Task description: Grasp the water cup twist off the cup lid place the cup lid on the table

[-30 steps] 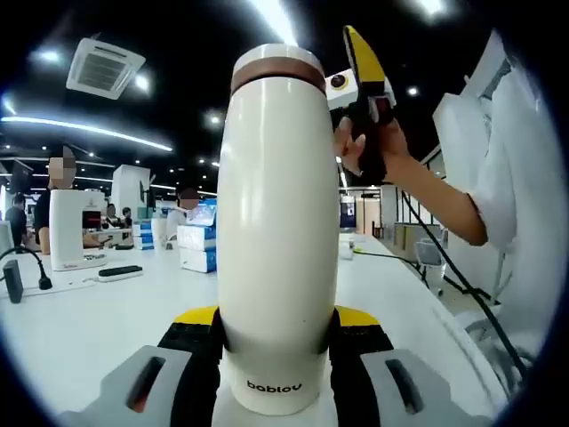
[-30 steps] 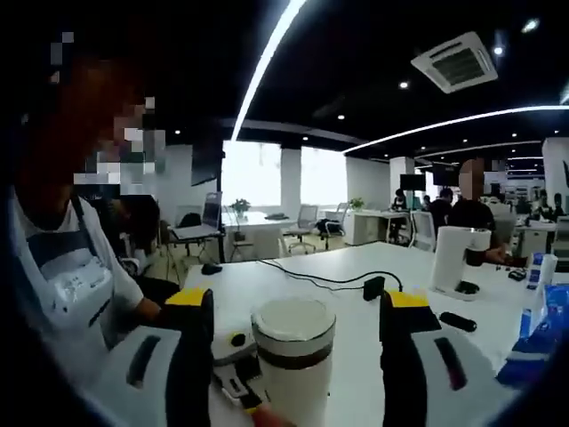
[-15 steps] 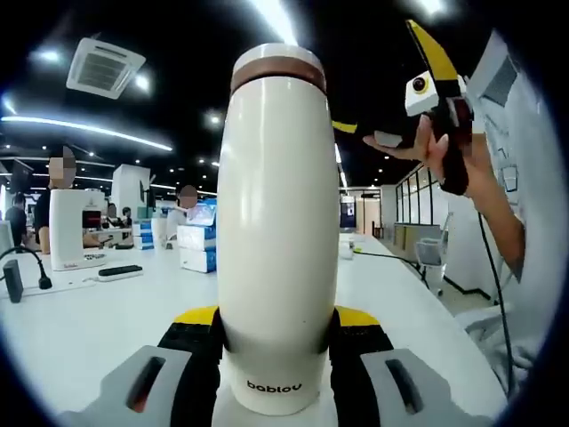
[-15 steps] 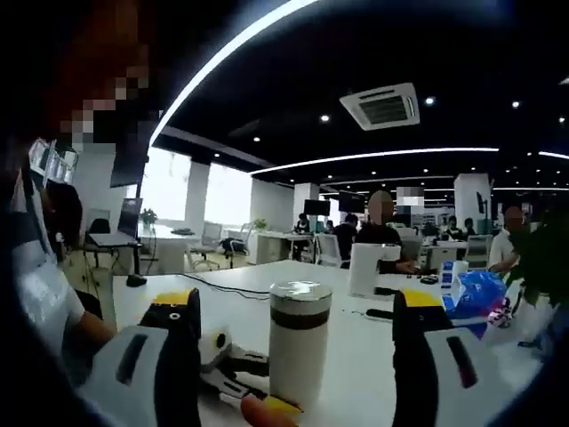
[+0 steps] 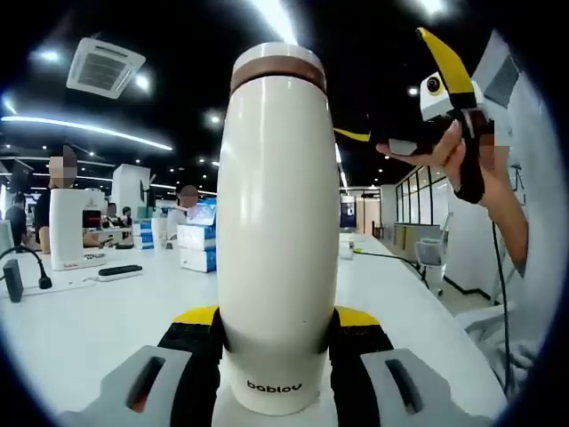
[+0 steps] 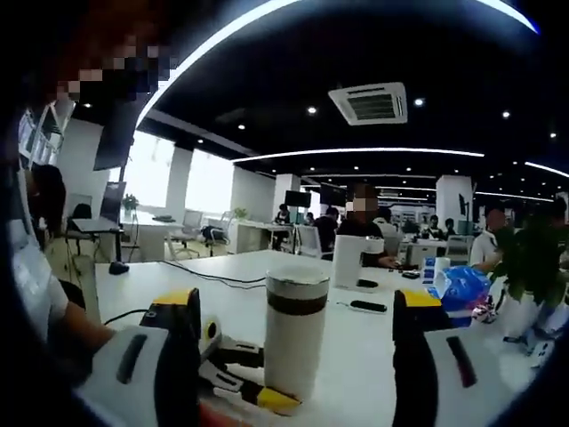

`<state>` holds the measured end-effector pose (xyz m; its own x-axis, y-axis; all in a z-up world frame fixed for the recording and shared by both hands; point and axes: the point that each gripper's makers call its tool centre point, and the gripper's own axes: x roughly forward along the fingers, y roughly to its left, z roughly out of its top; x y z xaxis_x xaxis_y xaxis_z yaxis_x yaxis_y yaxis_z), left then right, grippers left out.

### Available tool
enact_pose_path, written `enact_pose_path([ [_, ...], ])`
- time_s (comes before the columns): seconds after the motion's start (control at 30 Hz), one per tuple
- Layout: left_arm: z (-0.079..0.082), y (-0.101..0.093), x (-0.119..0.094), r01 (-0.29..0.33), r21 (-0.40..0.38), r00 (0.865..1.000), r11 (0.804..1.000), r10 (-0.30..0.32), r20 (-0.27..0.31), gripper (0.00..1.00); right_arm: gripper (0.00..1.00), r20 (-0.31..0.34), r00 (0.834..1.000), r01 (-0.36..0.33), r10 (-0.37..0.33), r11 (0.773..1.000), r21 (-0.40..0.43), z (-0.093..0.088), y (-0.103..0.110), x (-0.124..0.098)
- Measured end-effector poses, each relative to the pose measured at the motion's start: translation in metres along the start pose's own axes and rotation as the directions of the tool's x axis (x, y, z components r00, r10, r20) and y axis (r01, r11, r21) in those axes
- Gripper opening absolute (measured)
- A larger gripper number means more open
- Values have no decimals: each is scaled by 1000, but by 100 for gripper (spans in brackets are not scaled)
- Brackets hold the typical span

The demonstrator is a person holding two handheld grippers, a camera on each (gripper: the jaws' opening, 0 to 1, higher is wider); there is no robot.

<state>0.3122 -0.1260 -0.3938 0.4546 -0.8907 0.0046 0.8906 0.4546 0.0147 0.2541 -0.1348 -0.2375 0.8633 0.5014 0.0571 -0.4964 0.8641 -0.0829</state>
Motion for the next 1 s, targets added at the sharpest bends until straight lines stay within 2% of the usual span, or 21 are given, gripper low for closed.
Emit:
enact_pose_path([
  [0.1,0,-1,0,0,1,1000,1000,0,0,48,83,-6,999,38,-38,999,17,-4,-4,5],
  [0.17,0,0,1,0,1,1000,1000,0,0,48,83,4,998,55,-55,997,60,-3,-6,11],
  [0.23,0,0,1,0,1,1000,1000,0,0,48,82,23,998,49,-51,996,77,1,-3,16],
  [0.3,0,0,1,1,2,1000,1000,-1,1,48,81,24,996,85,-86,996,38,2,-7,28],
  [0.47,0,0,1,1,1,1000,1000,-1,1,48,81,22,996,82,-82,996,22,1,-2,49],
  [0.53,1,0,2,2,2,1000,1000,-2,1,48,75,-5,997,71,-71,997,44,-4,1,57],
  [0.6,1,0,2,2,2,1000,1000,-2,1,48,72,0,998,70,-71,995,67,-4,0,59],
  [0.7,1,0,2,2,2,1000,1000,-2,1,48,65,-13,995,104,-103,994,37,-4,-6,62],
  [0.83,0,1,2,2,2,1000,1000,-2,0,48,57,-30,995,99,-98,994,49,-7,-7,63],
  [0.9,0,1,2,3,2,1000,1000,-3,0,48,50,-7,995,97,-96,995,35,-1,-6,61],
  [1.0,0,2,2,3,2,1000,1000,-3,0,48,49,-7,995,101,-101,995,23,3,-5,61],
])
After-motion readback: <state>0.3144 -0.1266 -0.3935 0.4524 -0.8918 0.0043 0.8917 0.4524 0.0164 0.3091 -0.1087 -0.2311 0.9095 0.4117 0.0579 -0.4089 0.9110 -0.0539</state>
